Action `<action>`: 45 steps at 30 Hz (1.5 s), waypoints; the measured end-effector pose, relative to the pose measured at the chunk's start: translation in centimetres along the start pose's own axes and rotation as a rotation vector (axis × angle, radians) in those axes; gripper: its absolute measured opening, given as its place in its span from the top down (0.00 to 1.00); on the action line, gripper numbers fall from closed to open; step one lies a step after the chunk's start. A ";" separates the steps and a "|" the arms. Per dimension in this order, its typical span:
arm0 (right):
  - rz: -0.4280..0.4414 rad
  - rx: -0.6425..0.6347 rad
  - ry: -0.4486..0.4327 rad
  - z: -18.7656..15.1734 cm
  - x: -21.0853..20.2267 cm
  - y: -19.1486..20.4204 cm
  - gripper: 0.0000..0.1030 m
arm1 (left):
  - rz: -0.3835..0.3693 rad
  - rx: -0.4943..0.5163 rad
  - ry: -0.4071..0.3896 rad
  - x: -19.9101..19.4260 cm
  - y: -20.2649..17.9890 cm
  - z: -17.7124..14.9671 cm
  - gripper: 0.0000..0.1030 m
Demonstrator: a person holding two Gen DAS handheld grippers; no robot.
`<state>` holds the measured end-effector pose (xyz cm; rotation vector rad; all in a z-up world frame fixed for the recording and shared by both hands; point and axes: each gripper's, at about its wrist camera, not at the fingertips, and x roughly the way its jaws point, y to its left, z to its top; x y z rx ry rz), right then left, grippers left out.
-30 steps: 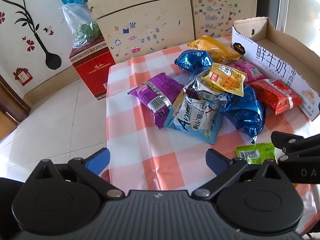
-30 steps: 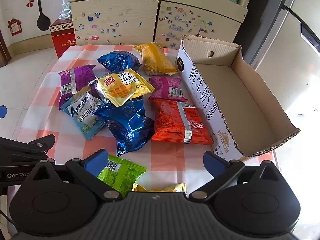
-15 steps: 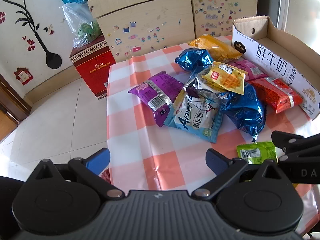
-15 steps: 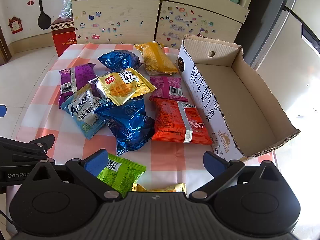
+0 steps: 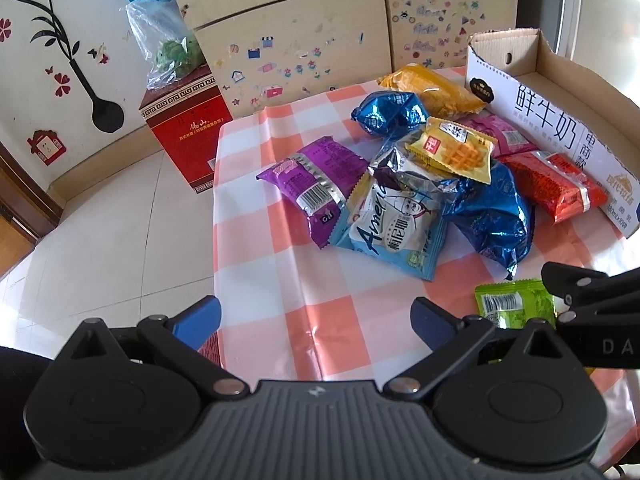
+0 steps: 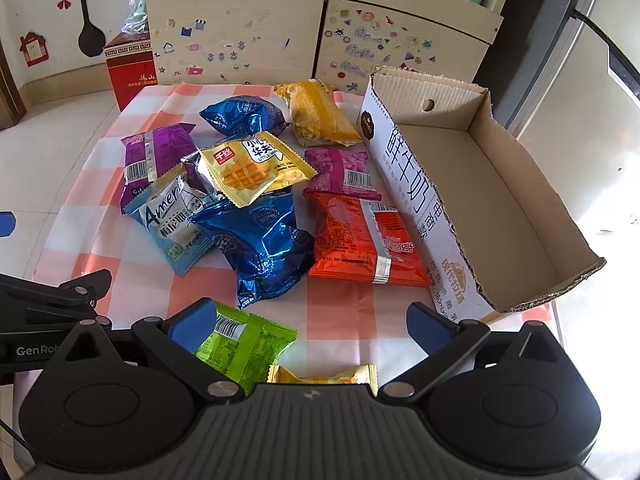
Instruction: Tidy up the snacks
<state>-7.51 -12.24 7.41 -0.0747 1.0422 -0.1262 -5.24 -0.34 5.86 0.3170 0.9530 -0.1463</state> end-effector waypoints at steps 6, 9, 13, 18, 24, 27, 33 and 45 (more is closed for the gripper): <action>0.022 0.004 -0.005 -0.1 -0.1 -0.2 0.00 | -0.012 -0.009 0.003 0.0 0.1 0.1 0.03; 0.053 0.026 -0.009 -0.2 -0.3 -0.7 0.00 | -0.038 -0.021 -0.002 -0.1 0.3 0.2 0.03; 0.108 0.082 -0.030 -0.4 -1.0 -2.3 0.00 | -0.074 -0.035 -0.010 -0.5 1.1 0.8 0.02; 0.134 0.161 -0.063 -0.8 -1.8 -4.6 0.00 | -0.067 -0.069 -0.017 -0.7 3.4 2.7 0.02; 0.171 0.227 -0.061 -2.1 -1.7 -7.1 0.00 | -0.031 -0.073 -0.049 -0.2 6.0 4.8 0.03; 0.185 0.228 -0.038 -3.1 -1.3 -7.6 0.00 | -0.057 -0.086 -0.047 0.5 6.3 4.8 0.03; 0.196 0.191 0.019 -4.7 -0.2 -7.6 0.03 | -0.115 -0.086 -0.006 1.8 4.9 4.0 0.03; 0.231 0.145 0.139 -6.1 2.4 -5.7 0.21 | -0.120 -0.127 -0.002 4.6 2.4 5.9 0.03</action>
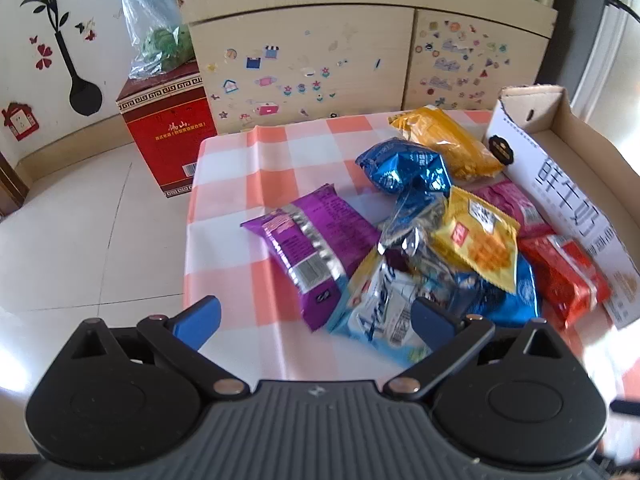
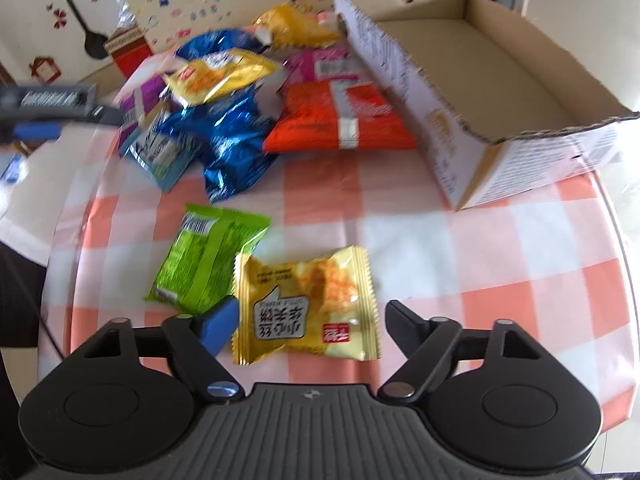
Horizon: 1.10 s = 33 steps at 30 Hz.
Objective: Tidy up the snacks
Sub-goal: 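Move right tool to yellow waffle packet while left tool approaches blue-white Ameria packet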
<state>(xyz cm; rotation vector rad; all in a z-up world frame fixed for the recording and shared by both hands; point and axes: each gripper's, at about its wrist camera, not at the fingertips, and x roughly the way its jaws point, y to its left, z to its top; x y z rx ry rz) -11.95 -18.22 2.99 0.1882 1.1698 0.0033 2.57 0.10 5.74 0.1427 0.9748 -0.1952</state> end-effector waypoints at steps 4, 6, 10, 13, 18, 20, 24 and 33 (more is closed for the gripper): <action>0.025 -0.033 0.016 -0.2 0.6 0.8 0.25 | 0.009 -0.037 0.009 2.0 -0.5 0.5 0.03; 0.053 -0.044 0.018 -0.2 0.7 1.2 0.25 | 0.025 -0.051 0.011 2.8 -0.7 0.7 0.03; 0.132 -0.066 0.036 0.0 0.9 2.0 0.25 | 0.045 -0.076 0.014 4.1 -1.0 0.8 0.02; 0.177 -0.102 0.040 -0.2 0.9 2.8 0.25 | 0.059 -0.082 0.017 4.9 -1.1 0.9 0.01; 0.194 -0.090 0.015 0.3 0.6 3.0 0.20 | 0.068 -0.094 0.034 5.3 -0.9 0.5 0.00; 0.190 -0.065 -0.001 0.7 0.3 2.3 0.19 | 0.079 -0.079 0.047 5.4 -0.8 0.1 0.00; 0.166 -0.001 -0.023 0.9 0.2 1.1 0.16 | 0.081 -0.066 0.067 5.1 -0.4 -0.9 0.00; 0.128 0.009 -0.023 1.3 0.9 0.9 0.15 | 0.095 -0.058 0.066 3.3 1.5 -3.7 0.00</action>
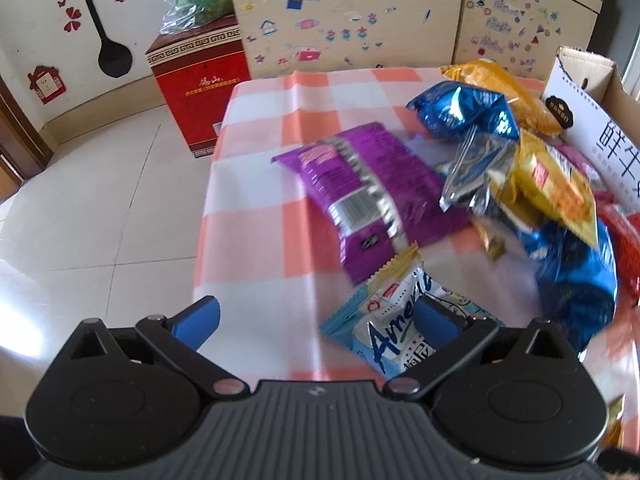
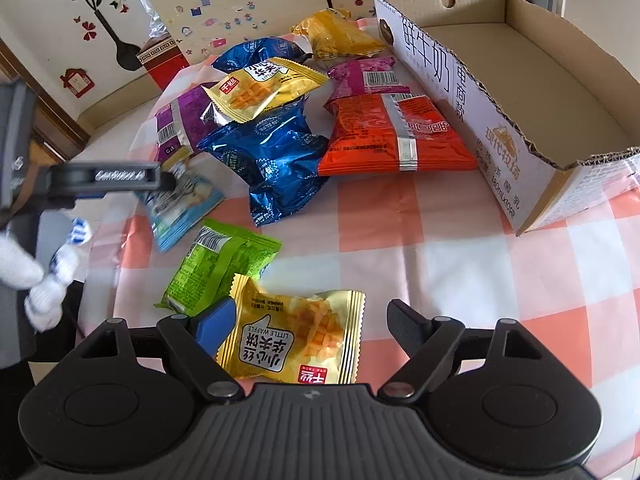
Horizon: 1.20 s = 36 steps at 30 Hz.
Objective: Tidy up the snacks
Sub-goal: 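Move right tool to yellow waffle packet while left tool approaches blue-white Ameria packet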
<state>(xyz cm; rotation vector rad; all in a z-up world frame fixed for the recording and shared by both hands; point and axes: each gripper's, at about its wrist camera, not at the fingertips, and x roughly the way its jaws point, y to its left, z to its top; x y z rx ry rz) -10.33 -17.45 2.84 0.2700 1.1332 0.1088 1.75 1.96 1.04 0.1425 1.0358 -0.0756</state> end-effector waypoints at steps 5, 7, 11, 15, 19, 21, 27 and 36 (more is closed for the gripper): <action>0.017 -0.026 0.005 -0.1 0.0 0.4 0.14 | -0.009 -0.004 0.019 -0.8 1.5 -1.1 0.00; 0.037 -0.048 0.010 -0.1 -0.1 0.6 0.11 | 0.004 0.001 0.016 -1.3 1.8 -1.5 0.01; 0.050 -0.111 0.024 -0.4 -0.1 1.1 0.11 | -0.035 -0.030 0.001 -2.5 2.2 -2.0 0.01; 0.032 -0.177 0.042 -1.2 -0.3 1.5 0.11 | -0.079 -0.025 -0.006 -3.7 1.5 -2.3 0.01; -0.005 -0.232 0.066 -1.7 0.3 1.7 0.11 | -0.126 0.021 0.024 -3.6 0.4 -2.8 0.01; -0.020 -0.264 0.080 -1.9 0.6 2.0 0.11 | -0.135 0.048 0.051 -3.3 -0.3 -3.1 0.01; -0.077 -0.338 0.101 -2.6 1.3 2.8 0.11 | -0.084 0.092 0.098 -2.3 -0.9 -4.0 0.01; -0.060 -0.399 0.107 -3.4 1.1 3.8 0.19 | 0.000 0.035 0.119 -2.0 1.6 -4.5 0.00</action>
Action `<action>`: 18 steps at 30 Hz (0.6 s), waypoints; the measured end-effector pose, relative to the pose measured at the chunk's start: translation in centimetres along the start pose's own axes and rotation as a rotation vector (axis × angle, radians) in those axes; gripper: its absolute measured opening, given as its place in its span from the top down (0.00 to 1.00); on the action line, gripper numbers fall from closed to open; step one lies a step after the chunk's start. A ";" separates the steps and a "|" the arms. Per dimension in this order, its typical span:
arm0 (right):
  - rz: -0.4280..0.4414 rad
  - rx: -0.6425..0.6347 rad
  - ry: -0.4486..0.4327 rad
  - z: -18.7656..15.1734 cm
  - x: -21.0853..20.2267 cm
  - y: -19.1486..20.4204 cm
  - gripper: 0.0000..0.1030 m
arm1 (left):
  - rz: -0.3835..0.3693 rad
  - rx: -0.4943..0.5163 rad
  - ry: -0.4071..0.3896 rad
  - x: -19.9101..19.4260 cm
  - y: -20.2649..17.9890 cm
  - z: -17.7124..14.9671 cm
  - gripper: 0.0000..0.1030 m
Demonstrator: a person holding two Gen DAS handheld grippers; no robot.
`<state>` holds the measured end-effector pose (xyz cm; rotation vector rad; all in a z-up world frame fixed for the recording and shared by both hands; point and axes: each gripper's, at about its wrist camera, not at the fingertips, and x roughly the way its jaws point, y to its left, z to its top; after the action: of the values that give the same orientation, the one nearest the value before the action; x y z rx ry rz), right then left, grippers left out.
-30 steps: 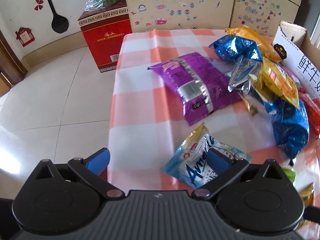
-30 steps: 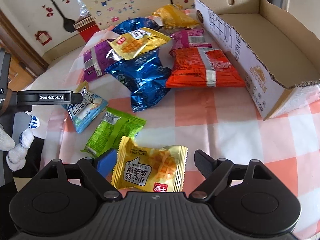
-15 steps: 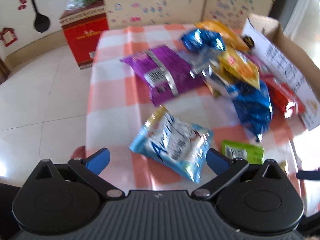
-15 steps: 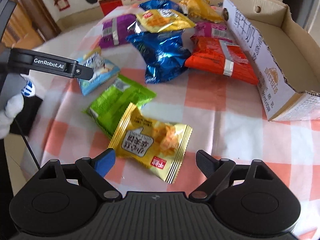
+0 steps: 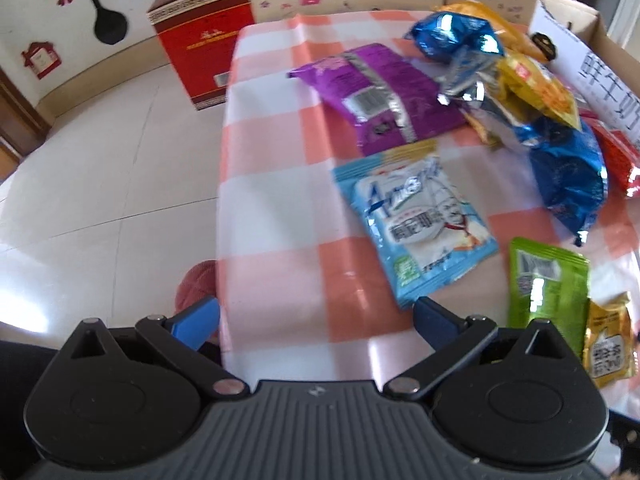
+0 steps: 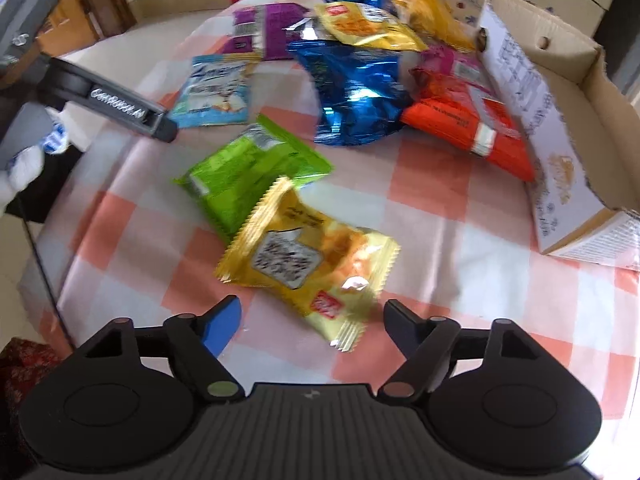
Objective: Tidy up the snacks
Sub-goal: 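Move right tool to yellow waffle packet while left tool approaches blue-white Ameria packet, then close left tool on Ameria packet while right tool closes on yellow waffle packet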
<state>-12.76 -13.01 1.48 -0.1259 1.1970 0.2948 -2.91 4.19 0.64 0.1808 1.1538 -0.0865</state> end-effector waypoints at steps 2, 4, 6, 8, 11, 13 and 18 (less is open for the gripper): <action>0.028 -0.022 0.002 -0.2 -0.1 0.5 0.19 | 0.019 -0.025 -0.005 0.0 0.7 0.1 0.00; 0.050 -0.031 -0.009 -0.2 -0.6 0.8 0.19 | 0.069 -0.048 -0.020 0.0 1.2 0.2 0.00; 0.053 -0.019 -0.034 -0.1 -1.1 0.6 0.19 | 0.076 -0.065 -0.038 -0.3 1.4 0.3 0.01; 0.037 -0.006 -0.051 -0.1 -1.7 0.3 0.18 | 0.061 -0.064 -0.059 -0.7 1.3 0.5 0.01; 0.033 -0.026 -0.066 0.1 -2.1 0.2 0.15 | 0.020 -0.041 -0.093 -1.2 0.5 0.8 0.01; 0.016 -0.096 -0.065 0.3 -2.1 0.7 0.12 | -0.018 -0.030 -0.103 -1.5 -0.1 1.1 0.01; 0.025 -0.234 -0.032 2.0 -1.3 1.0 0.12 | -0.080 0.001 -0.091 -0.7 -1.9 2.0 0.01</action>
<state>-11.67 -11.75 3.54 -0.3088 1.1304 0.4574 -1.73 1.98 1.89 0.1301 1.0705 -0.1647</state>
